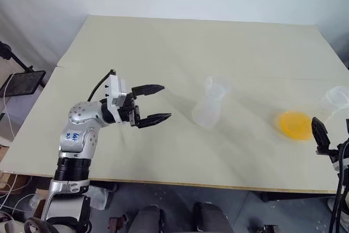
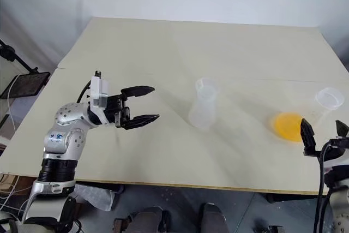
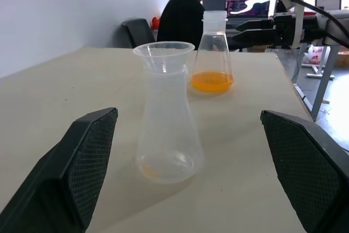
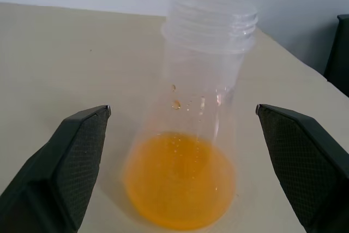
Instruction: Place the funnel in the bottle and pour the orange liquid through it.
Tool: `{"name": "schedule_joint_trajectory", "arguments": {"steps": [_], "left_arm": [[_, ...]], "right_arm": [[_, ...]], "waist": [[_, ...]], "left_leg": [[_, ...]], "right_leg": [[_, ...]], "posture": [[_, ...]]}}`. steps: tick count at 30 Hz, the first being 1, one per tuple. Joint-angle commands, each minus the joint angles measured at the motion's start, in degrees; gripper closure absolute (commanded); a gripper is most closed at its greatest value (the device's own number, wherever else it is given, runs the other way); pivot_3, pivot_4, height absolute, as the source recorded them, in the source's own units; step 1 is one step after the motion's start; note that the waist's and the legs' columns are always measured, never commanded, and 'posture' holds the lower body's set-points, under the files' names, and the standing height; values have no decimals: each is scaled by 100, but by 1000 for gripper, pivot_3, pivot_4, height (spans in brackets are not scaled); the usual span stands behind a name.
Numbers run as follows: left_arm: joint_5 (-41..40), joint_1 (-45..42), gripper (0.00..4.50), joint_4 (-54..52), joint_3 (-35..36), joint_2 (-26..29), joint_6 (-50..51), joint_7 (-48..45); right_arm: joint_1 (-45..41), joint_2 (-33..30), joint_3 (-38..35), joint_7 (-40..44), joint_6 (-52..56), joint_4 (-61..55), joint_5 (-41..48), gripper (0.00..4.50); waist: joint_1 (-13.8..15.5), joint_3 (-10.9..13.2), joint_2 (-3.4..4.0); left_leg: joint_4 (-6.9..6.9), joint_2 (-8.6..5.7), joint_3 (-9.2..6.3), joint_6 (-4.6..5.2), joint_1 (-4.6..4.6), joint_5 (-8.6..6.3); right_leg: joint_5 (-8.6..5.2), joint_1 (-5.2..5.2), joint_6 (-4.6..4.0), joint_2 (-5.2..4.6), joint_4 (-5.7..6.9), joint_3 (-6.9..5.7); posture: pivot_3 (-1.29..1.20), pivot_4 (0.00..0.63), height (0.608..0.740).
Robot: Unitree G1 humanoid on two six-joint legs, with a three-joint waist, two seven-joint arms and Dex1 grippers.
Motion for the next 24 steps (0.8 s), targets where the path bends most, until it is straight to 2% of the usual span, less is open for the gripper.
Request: {"name": "schedule_joint_trajectory", "arguments": {"steps": [1,12,24], "left_arm": [[-149,71,38,-331,58,93,34,90],[-186,124,38,-528,21,117,82,210],[-204,192,38,-494,46,218,5,165]], "right_arm": [[-251,-188,-52,46,-52,262,-118,0],[-1411,-411,132,251,-224,1345,-295,0],[-2159,-455,319,342,-572,1978,-560,0]], "waist": [[-11,0,0],[-63,0,1],[-67,1,2]], "left_leg": [[0,0,1,0,1,0],[0,2,3,0,1,0],[0,2,2,0,0,1]], "right_leg": [[0,0,0,0,1,0],[0,1,0,2,0,0],[0,1,0,2,-2,-5]], "posture": [[0,150,740],[0,150,740],[0,150,740]]}}
